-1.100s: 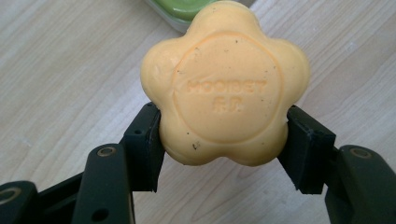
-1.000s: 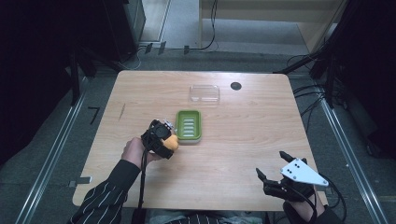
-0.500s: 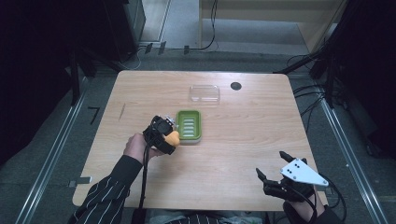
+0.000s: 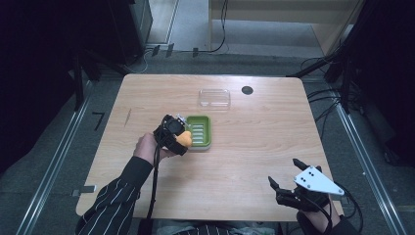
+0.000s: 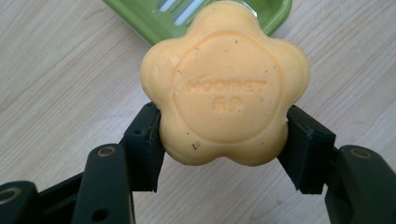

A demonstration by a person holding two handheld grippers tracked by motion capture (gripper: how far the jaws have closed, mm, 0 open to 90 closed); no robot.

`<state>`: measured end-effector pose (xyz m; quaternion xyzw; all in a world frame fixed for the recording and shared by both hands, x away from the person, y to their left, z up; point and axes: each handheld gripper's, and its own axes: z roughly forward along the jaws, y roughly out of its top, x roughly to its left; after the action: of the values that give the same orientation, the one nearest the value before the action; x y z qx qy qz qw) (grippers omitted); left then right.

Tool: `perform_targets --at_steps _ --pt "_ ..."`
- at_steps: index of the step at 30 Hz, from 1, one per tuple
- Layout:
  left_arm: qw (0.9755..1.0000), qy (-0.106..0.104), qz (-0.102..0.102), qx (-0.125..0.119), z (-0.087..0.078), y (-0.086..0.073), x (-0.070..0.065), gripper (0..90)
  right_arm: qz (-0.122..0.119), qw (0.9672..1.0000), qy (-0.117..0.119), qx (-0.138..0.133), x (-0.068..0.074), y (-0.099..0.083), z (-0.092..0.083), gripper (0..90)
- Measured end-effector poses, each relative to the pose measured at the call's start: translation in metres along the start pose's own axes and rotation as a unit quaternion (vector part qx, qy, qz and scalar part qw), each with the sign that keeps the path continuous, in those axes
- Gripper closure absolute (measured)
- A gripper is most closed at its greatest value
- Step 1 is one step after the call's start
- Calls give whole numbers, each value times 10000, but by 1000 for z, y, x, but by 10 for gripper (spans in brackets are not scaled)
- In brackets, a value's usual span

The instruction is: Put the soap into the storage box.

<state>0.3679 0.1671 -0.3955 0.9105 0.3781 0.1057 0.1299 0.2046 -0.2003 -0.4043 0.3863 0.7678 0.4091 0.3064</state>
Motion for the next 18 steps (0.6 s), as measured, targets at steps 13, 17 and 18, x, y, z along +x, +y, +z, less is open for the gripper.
perform_targets --at_steps 13,17,18 --pt "9999 -14 107 -105 1 18 1 393 15 10000 4 1 0 0 0 136" --pt "9999 -17 101 -98 3 22 2 393 13 10000 8 1 0 0 0 136" --pt "9999 -27 110 -101 3 24 2 393 9 10000 11 10 0 0 0 136"
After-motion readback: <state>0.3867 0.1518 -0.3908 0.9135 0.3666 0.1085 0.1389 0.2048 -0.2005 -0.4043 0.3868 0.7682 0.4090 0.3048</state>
